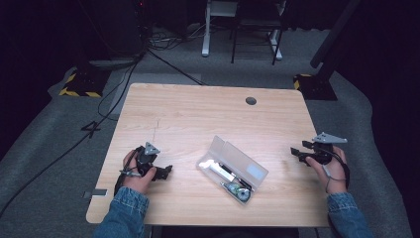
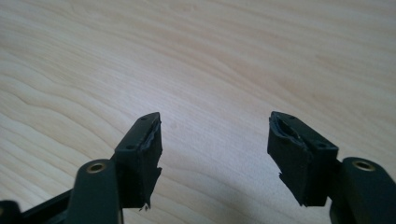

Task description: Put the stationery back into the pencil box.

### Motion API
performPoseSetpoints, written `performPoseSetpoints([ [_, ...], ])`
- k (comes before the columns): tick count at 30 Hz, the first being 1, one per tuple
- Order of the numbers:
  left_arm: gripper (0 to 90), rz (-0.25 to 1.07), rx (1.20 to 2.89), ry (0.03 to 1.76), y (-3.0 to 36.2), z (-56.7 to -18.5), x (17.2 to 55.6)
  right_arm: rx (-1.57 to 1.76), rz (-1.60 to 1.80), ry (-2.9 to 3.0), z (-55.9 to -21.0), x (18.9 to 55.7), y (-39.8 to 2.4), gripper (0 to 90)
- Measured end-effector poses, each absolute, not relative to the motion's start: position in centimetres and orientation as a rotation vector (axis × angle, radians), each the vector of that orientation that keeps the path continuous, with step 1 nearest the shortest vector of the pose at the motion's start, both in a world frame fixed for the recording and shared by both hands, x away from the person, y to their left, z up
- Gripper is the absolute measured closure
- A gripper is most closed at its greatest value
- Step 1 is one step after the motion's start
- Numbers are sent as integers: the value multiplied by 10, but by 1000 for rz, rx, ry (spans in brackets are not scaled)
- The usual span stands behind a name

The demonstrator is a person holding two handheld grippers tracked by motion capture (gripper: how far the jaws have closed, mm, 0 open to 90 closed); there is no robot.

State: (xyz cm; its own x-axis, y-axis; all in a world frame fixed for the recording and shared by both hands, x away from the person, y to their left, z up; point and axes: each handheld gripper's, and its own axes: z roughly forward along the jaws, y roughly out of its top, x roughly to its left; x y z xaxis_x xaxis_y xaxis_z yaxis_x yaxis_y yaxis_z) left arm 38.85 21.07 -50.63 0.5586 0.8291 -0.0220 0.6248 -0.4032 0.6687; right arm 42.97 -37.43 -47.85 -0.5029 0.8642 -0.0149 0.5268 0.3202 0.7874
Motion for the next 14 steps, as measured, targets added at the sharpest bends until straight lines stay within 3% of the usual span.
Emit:
performPoseSetpoints([
  [10, 2, 413, 2163, 1167, 209, -506, 390, 1269, 995, 2188, -503, 434, -376, 315],
  [14, 2, 411, 2163, 1168, 209, -506, 390, 1262, 992, 2217, -504, 437, -375, 215],
])
